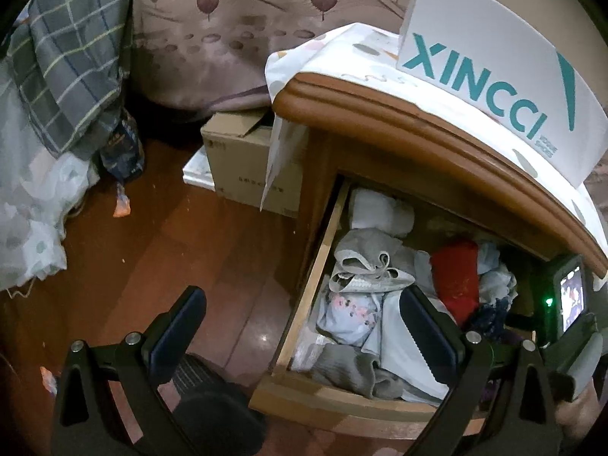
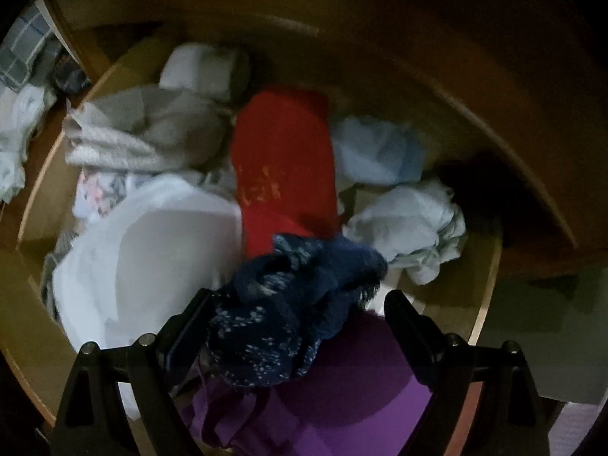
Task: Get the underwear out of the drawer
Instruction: 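Grasp the dark blue underwear with the right tool, then lift the dark blue underwear with the right tool while the left tool reaches into the drawer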
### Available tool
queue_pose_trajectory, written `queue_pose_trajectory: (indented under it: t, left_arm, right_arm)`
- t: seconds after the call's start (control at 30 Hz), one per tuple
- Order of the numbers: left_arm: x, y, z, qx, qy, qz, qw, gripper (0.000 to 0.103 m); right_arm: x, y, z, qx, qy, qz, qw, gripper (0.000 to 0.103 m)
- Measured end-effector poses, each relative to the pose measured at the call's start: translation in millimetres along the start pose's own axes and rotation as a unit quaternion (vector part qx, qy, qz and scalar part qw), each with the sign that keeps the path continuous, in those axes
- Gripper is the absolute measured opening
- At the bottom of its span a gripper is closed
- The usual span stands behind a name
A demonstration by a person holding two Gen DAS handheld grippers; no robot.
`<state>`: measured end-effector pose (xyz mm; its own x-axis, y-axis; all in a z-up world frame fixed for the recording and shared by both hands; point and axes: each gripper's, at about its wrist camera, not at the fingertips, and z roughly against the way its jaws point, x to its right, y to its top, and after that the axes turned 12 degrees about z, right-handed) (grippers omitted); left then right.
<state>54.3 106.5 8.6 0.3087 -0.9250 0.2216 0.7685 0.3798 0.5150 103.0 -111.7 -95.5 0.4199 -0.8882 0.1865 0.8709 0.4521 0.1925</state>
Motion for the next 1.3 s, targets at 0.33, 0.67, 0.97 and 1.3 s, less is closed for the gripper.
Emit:
queue_pose_trajectory:
  t: [0.33, 0.67, 0.97, 1.3]
  left_arm:
    - [-1.7, 0.5, -2.3, -0.001, 0.008, 0.002, 1.0, 0.101]
    - [0.3, -2.2, -8.7, -0.005, 0.011, -0.005, 0.9999, 0.101]
    - [20.1, -12.7, -21.1, -0.028, -0.019, -0.051, 0.9981, 0.101]
    - [70.9, -24.3, -52.0, -0.062, -0.025, -0.193, 0.979, 0.101]
  right_arm:
    - [8.2, -16.0, 5.7, 0.033, 0.057, -0.032, 0.997, 0.033]
    - [22.0, -50.3, 56.3, 0.137, 0.036, -0.077, 0.987, 0.032]
    - [52.1, -80.6, 97.9, 0.203, 0.021, -0.114, 0.972, 0.032]
    - [93.5, -96.7, 100.1, 0.232, 0.048, -0.2, 0.951, 0.032]
